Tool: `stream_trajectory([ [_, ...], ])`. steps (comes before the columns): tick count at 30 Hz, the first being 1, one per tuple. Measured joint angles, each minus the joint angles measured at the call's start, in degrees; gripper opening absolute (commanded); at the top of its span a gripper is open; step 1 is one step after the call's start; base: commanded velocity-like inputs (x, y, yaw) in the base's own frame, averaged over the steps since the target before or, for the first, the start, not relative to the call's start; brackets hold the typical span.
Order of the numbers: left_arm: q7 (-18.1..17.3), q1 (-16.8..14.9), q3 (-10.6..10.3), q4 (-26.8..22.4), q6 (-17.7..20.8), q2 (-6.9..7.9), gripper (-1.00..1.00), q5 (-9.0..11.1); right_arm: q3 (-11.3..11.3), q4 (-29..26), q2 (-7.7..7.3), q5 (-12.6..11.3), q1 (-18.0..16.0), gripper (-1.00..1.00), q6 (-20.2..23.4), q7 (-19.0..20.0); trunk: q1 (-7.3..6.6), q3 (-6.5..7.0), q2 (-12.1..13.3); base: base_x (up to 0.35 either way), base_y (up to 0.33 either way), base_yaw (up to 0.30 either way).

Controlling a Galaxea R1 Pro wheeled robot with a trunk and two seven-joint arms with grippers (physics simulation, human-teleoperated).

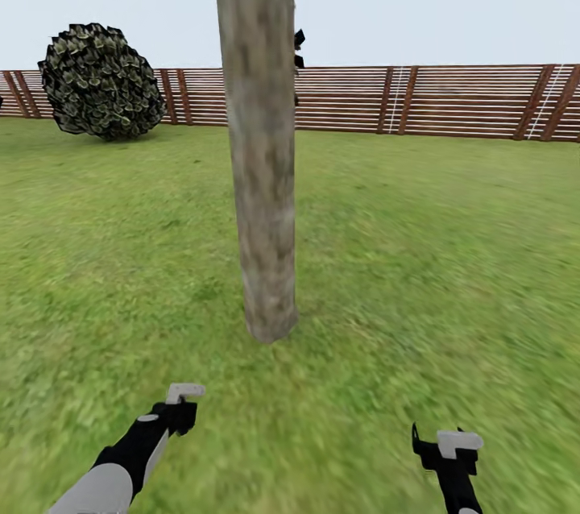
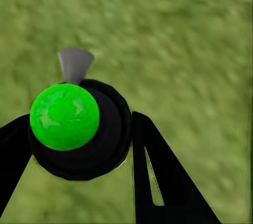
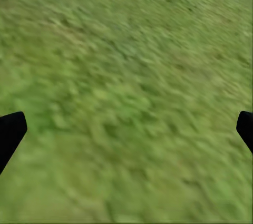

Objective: In the garden, pick up the pesticide atomizer on the floor and spray pesticide onto both trees until each tree trunk is fully covered.

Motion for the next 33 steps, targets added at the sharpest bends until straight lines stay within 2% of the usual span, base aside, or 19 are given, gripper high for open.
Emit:
stream_trajectory([
  [7,0.0,-0.4,0.0,-0.2,2.2,0.02,-1.0,0.2,0.0,0.0,0.02,0.0,0.3,1.0,0.0,-0.1,0.01,0.0,0.0,0.23,-0.192,-0.186],
  [15,0.1,-0.7,0.1,-0.2,2.9,-0.07,-1.0,0.2,0.0,0.1,0.02,0.0,0.3,1.0,0.0,-0.2,0.04,0.0,0.0,0.006,-0.189,-0.241],
  [16,-0.2,-3.8,-0.2,0.4,7.3,-1.56,-1.0,0.4,0.0,0.1,0.03,0.0,0.4,1.0,0.0,-0.1,0.04,0.0,0.0,0.0,0.0,-0.001],
  [17,-0.2,-5.1,-0.2,-0.3,8.4,-1.48,-1.0,0.3,0.0,0.1,0.02,0.0,0.4,1.0,0.0,-0.1,0.03,0.01,0.0,0.0,0.0,0.0],
  [20,-0.3,-5.9,-0.2,-1.4,10.1,-0.93,-1.0,0.2,0.0,0.1,0.03,0.0,0.4,1.0,0.0,-0.1,0.03,0.0,0.0,-0.001,0.0,0.0],
  [21,-1.7,-5.7,-3.7,-6.9,10.5,-3.31,-1.0,0.5,0.0,0.2,0.03,0.0,1.3,1.0,0.1,-0.1,0.03,0.0,0.0,-0.003,0.001,0.0],
  [29,-1.7,-6.0,-3.9,-7.2,10.5,-3.47,-1.0,0.4,0.0,0.2,0.03,0.1,1.4,1.0,0.1,0.1,0.03,0.0,0.0,0.0,0.0,0.0],
  [33,-2.4,-6.4,-3.8,-7.2,10.6,-4.33,-1.0,0.5,0.0,0.2,0.03,0.1,1.5,1.0,0.1,0.0,0.03,0.0,0.0,0.0,0.0,0.0],
])
